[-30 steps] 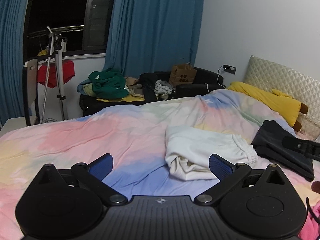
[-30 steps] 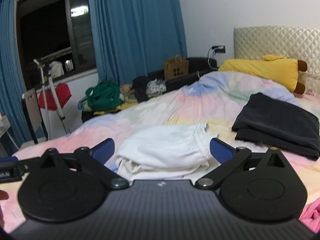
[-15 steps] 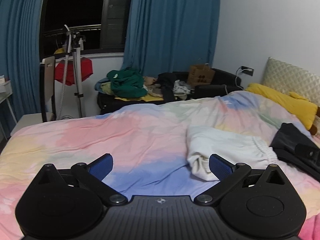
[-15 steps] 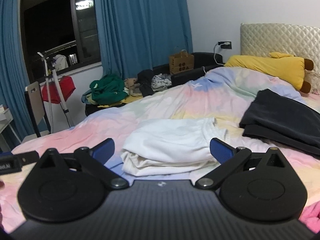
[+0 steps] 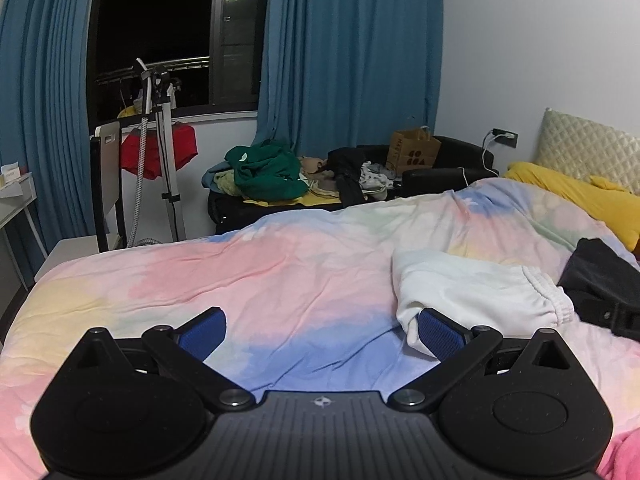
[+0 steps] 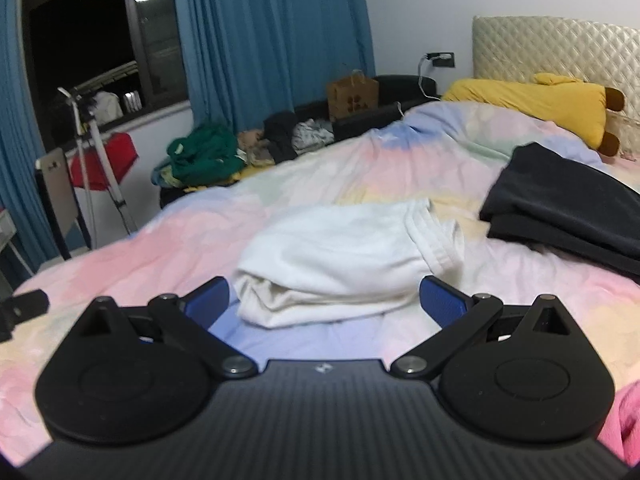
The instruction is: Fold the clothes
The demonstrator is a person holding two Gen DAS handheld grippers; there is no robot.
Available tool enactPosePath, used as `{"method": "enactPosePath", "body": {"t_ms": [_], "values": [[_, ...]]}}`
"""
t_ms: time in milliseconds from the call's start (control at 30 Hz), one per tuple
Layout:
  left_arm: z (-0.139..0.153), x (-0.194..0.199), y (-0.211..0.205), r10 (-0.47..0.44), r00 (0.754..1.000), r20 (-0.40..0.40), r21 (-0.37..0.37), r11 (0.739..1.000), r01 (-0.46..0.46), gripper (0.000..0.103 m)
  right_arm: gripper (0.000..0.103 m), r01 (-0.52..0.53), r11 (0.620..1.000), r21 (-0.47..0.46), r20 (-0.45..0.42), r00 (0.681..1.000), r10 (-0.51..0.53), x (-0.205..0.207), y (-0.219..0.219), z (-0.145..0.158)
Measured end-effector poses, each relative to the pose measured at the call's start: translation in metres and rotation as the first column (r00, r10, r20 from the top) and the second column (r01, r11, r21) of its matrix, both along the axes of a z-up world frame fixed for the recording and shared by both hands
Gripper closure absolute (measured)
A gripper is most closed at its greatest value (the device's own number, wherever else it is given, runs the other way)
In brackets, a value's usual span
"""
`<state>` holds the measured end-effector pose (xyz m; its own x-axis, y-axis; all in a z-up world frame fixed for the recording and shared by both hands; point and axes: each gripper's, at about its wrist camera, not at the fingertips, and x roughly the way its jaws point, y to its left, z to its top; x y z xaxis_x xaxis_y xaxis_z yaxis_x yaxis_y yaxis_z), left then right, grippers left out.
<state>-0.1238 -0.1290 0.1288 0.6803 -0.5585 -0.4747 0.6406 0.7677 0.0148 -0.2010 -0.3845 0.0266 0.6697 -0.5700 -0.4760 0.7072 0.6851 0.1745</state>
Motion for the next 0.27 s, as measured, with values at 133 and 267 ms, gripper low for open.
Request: {"method": "enactPosePath", "body": {"t_ms": [133,267], "values": [[-0.006,-0.005,-0.003,-0.003,1.000,-0.006,0.006,1.000,0.003,0.000,0.000,-0.002,0.999,-0.034,-0.021,1.000,0.001,-0.001,0.010,-0.007],[-0.010,-0.008,-0.006,-0.013,1.000,-0.016,0.011,1.000,0.013,0.000,0.000,-0.022,0.998,-0.055,-0.041,0.999,0.020,0.001,0.016,-0.008]]}}
